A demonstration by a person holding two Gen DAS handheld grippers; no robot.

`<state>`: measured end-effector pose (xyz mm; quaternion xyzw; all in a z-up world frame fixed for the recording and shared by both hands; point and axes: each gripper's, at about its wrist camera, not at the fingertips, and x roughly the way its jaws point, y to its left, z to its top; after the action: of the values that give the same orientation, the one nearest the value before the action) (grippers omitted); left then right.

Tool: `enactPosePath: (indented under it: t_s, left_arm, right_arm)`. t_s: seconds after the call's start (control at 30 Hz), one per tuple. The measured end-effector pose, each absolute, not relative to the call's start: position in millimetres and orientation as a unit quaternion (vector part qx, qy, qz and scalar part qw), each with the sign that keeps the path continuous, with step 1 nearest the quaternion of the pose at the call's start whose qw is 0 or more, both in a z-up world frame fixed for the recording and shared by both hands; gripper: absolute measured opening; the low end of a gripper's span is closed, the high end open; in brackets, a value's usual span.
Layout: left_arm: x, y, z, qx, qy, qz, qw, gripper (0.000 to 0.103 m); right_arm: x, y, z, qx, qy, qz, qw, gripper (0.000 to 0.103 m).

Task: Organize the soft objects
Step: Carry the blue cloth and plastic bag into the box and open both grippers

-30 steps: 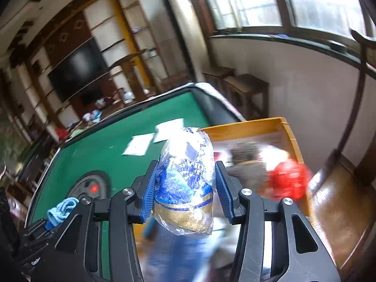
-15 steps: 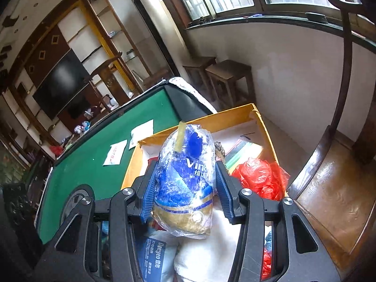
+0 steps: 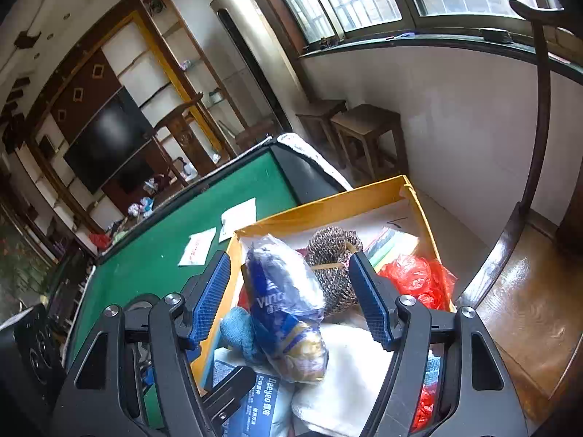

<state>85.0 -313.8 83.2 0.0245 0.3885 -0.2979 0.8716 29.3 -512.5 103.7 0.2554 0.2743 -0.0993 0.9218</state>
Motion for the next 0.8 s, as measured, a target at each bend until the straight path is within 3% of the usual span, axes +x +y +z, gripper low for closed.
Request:
enactPosePath:
  t_s: [0.8]
  left_arm:
    - [16.9, -202.0, 61.3, 0.032, 0.366, -0.243, 0.898, 0.065]
  right_arm:
    - [7.2, -481.8, 124.2, 0.221, 0.225, -0.098, 0.944, 0.068]
